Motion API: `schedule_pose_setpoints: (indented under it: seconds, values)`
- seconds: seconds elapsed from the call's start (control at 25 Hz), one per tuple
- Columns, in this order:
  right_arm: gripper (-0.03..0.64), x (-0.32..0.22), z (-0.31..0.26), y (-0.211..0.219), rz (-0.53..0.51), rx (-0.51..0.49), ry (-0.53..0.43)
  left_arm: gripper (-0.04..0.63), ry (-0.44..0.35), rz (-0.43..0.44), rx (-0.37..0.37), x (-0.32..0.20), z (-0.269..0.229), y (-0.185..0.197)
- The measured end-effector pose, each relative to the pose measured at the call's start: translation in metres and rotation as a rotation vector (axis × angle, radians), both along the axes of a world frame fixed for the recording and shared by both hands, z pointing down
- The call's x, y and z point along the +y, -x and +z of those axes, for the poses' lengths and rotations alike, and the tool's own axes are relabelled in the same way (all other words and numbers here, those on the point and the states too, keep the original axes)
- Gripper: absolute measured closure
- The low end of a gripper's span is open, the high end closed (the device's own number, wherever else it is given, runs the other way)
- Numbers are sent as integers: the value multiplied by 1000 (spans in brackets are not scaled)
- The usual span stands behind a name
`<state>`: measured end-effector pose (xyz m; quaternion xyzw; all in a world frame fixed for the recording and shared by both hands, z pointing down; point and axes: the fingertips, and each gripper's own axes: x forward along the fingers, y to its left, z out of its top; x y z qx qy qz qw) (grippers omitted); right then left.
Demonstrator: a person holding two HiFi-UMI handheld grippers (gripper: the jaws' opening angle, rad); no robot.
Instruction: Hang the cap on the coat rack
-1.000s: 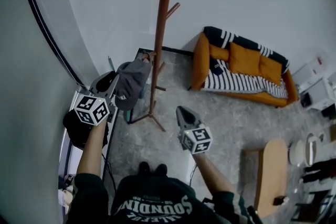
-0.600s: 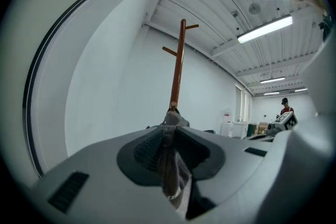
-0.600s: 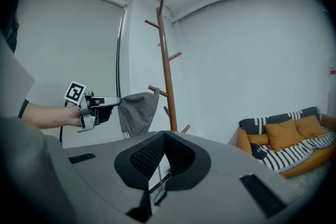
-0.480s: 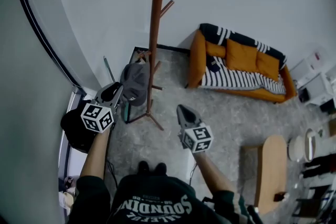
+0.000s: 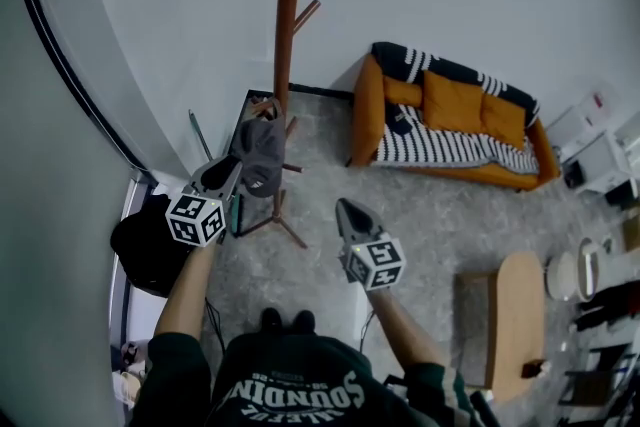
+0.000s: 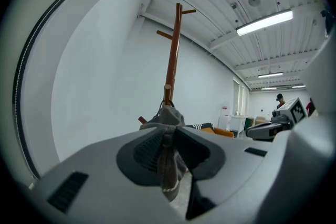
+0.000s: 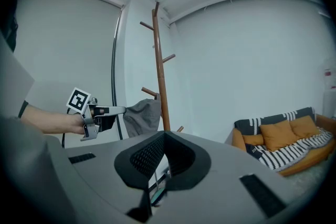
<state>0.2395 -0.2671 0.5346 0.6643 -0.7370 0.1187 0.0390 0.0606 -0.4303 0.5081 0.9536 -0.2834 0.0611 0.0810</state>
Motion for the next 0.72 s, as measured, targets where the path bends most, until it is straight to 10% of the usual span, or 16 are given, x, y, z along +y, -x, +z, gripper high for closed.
schedule_pose_setpoints:
  seconds: [0.72]
  values:
    - [620,7,1,-16,48,-8,6,517,90,60,-71,-6,45,-26]
